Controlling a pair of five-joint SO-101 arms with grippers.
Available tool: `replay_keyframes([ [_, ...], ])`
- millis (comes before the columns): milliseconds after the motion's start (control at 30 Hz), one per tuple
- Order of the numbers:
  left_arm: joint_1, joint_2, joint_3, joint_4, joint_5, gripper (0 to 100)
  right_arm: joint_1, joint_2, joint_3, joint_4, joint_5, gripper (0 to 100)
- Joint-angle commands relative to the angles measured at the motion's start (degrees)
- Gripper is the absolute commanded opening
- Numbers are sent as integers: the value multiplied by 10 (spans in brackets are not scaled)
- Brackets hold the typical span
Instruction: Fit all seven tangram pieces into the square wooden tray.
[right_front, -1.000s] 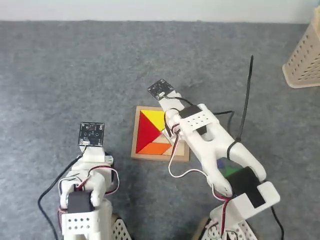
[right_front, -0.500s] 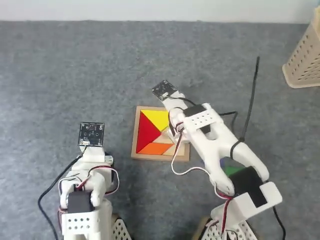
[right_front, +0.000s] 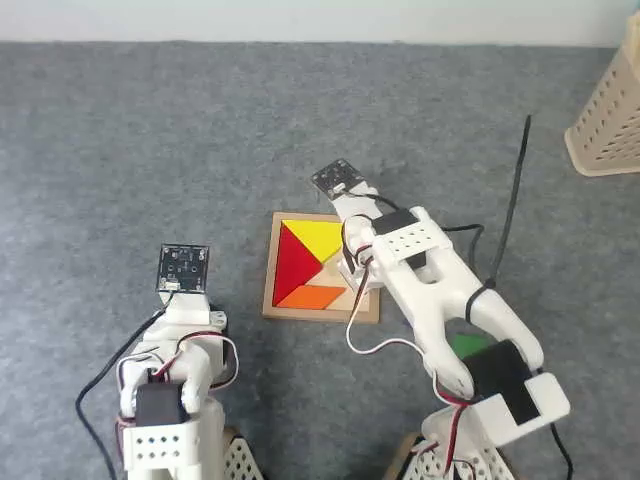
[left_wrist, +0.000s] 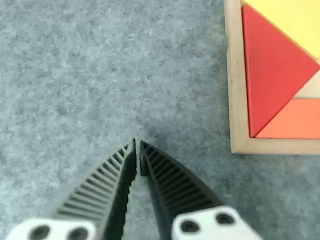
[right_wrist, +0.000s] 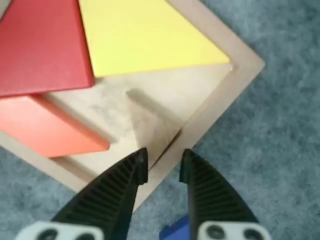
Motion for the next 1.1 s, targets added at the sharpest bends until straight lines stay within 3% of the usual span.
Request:
replay_keyframes([
  [0,-2,-10,-7,3,5,12,-16,-21,-15,0,-4,124],
  [500,-2,-10,-7,3,5,12,-46,31,-16,-77,49,123],
  [1067,-2,-10,-7,3,5,12,-39,35,-11,-10,282,123],
])
